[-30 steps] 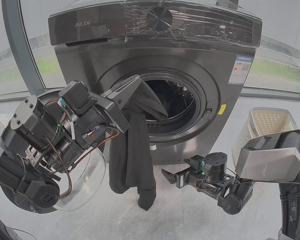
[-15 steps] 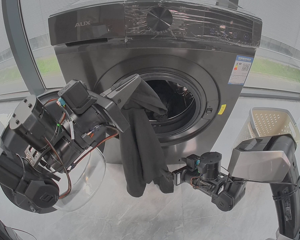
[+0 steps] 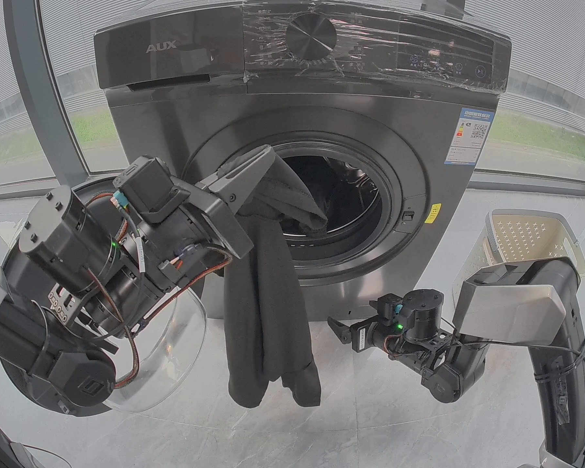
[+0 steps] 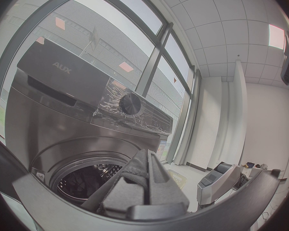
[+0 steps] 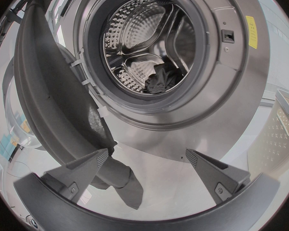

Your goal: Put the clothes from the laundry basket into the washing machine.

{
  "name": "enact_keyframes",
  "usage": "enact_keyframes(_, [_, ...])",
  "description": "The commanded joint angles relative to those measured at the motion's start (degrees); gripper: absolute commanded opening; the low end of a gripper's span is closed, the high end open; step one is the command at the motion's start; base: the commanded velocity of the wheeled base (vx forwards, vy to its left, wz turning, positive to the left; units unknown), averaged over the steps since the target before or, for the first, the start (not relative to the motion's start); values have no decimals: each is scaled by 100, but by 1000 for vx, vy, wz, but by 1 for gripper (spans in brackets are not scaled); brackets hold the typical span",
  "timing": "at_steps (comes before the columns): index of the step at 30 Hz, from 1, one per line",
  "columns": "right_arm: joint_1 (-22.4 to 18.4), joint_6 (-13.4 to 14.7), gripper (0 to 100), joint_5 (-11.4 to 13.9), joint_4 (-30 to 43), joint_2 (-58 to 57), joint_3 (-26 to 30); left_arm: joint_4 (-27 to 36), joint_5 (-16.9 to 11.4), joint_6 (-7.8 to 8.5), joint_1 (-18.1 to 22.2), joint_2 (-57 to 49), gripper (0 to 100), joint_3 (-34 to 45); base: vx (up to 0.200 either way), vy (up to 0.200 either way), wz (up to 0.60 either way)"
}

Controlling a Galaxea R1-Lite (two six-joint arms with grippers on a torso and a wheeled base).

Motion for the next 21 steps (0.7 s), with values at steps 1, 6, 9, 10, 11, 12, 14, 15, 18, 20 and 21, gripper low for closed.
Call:
enact_keyframes(1, [-79, -5, 100, -22, 19, -48, 14, -23, 1, -1, -5, 9, 0, 0, 0, 0, 0])
enact_keyframes(6, [17, -5, 100, -391, 177, 233, -750, -23, -7, -1, 4, 0, 0, 0, 0, 0, 0])
enact_keyframes(9, [211, 4, 100, -391, 168, 409, -856, -23, -7, -1, 4, 0, 0, -9, 0, 0, 0])
enact_keyframes(10, [246, 4, 100, -391, 159, 426, -882, -23, -7, -1, 4, 0, 0, -9, 0, 0, 0])
enact_keyframes(11, [316, 4, 100, -391, 159, 453, -935, -23, 1, -1, 4, 0, 0, -9, 0, 0, 0])
enact_keyframes(12, [360, 4, 100, -391, 150, 479, -961, -23, 1, -1, 4, 0, 0, -9, 0, 0, 0])
enact_keyframes(14, [439, 4, 100, -391, 133, 523, -1005, -23, -7, -1, 4, 0, 0, -9, 0, 0, 0])
enact_keyframes(15, [474, 4, 100, -391, 124, 523, -1005, -23, -7, -1, 4, 0, 0, -9, 0, 0, 0])
enact_keyframes(18, [589, 21, 100, -391, 89, 532, -953, -23, -7, -1, 4, 9, 0, -9, 0, 0, 0])
enact_keyframes(20, [624, 39, 100, -391, 71, 541, -900, -23, -7, -10, 13, 9, 0, -17, 0, 0, 0])
enact_keyframes(21, [712, 57, 100, -382, 10, 523, -750, -23, -7, -10, 22, 9, 0, -17, 0, 0, 0])
